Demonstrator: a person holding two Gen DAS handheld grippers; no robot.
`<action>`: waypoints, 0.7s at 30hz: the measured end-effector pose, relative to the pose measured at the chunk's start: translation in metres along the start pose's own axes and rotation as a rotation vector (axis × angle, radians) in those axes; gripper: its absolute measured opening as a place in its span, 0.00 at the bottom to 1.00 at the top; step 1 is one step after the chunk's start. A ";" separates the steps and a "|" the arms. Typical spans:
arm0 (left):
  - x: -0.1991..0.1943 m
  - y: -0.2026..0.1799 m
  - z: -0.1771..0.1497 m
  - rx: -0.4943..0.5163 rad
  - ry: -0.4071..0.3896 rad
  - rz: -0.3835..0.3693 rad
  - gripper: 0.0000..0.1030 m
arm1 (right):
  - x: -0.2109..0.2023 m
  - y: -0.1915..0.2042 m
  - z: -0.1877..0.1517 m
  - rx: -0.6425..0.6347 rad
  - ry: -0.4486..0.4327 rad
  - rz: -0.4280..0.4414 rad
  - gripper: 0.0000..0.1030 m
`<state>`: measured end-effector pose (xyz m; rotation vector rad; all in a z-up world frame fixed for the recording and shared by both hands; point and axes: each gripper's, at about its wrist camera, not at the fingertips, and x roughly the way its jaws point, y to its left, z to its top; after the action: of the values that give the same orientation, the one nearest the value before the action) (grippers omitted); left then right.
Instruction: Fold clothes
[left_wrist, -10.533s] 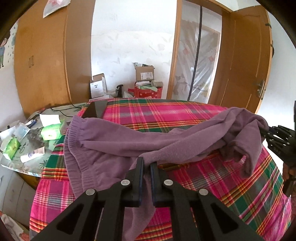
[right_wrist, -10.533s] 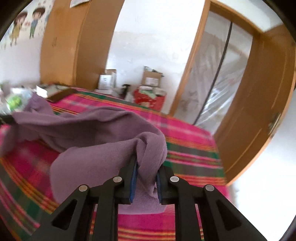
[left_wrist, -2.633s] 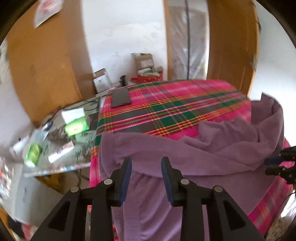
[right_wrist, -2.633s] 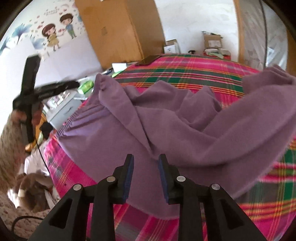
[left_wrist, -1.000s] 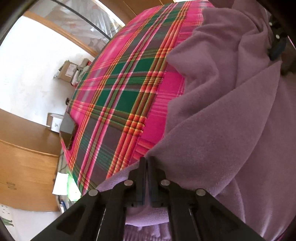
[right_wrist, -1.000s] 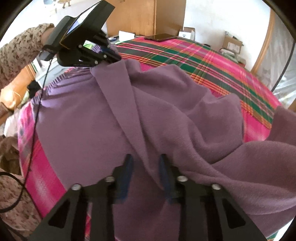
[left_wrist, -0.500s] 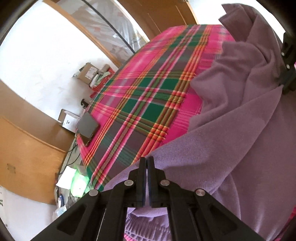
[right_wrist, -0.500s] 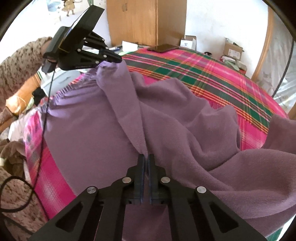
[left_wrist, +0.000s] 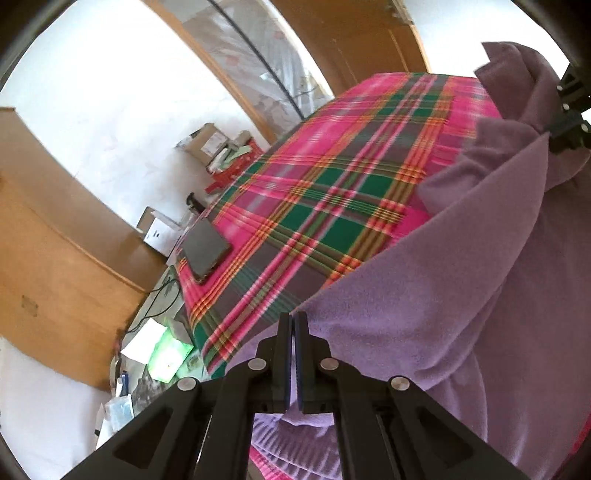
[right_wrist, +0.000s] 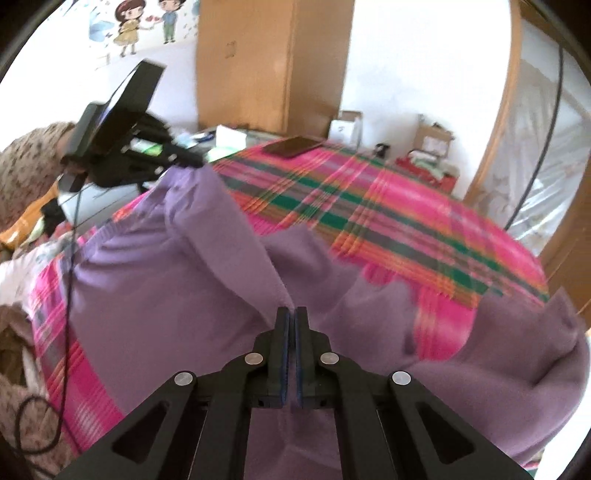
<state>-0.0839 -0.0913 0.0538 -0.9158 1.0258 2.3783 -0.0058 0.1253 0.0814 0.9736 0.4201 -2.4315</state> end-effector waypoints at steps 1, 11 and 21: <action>0.001 0.003 0.001 -0.013 0.001 0.003 0.01 | 0.000 -0.003 0.005 0.002 -0.011 -0.015 0.03; 0.019 0.030 0.004 -0.136 0.016 0.060 0.01 | 0.034 -0.027 0.064 -0.041 -0.049 -0.147 0.03; 0.043 0.056 0.003 -0.252 0.063 0.114 0.01 | 0.078 -0.040 0.111 -0.078 -0.018 -0.245 0.02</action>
<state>-0.1475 -0.1215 0.0528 -1.0505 0.8331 2.6332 -0.1389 0.0846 0.1073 0.9131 0.6570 -2.6156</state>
